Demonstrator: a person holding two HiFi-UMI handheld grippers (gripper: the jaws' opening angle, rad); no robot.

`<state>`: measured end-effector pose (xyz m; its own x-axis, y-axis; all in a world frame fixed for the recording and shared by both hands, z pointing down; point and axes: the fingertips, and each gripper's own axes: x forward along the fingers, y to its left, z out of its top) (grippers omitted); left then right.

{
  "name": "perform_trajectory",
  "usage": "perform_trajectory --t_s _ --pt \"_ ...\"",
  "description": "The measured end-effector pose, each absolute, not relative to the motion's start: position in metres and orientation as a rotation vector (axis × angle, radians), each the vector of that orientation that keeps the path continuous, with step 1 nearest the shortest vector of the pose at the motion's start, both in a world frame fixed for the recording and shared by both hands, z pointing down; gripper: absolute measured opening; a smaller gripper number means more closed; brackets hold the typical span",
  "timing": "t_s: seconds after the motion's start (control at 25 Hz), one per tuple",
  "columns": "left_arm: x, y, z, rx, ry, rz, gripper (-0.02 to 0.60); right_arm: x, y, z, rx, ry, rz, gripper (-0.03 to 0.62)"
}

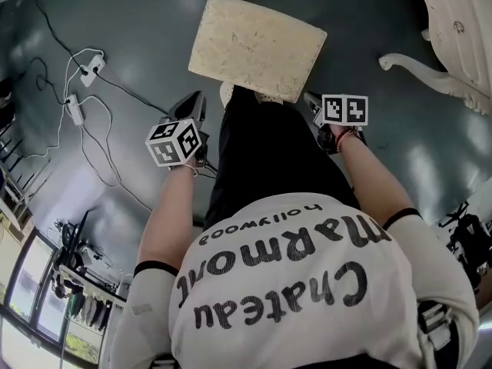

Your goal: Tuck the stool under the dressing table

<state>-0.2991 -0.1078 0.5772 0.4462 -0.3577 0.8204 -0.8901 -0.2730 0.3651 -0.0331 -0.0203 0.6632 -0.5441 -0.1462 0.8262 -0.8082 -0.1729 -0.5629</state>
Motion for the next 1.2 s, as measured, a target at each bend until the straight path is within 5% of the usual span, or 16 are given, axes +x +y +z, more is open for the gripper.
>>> perform_trajectory --t_s 0.56,0.64,0.72,0.76,0.84,1.2 --pt "-0.306 -0.171 0.656 1.814 -0.847 0.987 0.030 -0.018 -0.047 0.703 1.349 -1.486 1.942 0.029" --pt "-0.309 -0.181 0.667 1.825 -0.754 1.060 0.196 -0.027 -0.049 0.705 1.362 -1.500 1.959 0.029" --pt "-0.309 -0.190 0.674 1.814 -0.664 1.093 0.251 -0.035 -0.050 0.703 1.376 -1.517 1.962 0.031" --pt "-0.308 -0.196 0.678 1.811 -0.631 1.101 0.259 -0.037 -0.051 0.704 1.392 -1.518 1.966 0.048" --pt "-0.304 -0.208 0.686 1.822 -0.583 1.120 0.259 -0.040 -0.054 0.708 1.426 -1.513 2.018 0.252" --pt "-0.269 -0.239 0.710 1.878 -0.413 1.253 0.259 -0.035 -0.055 0.716 1.658 -1.398 2.063 0.271"
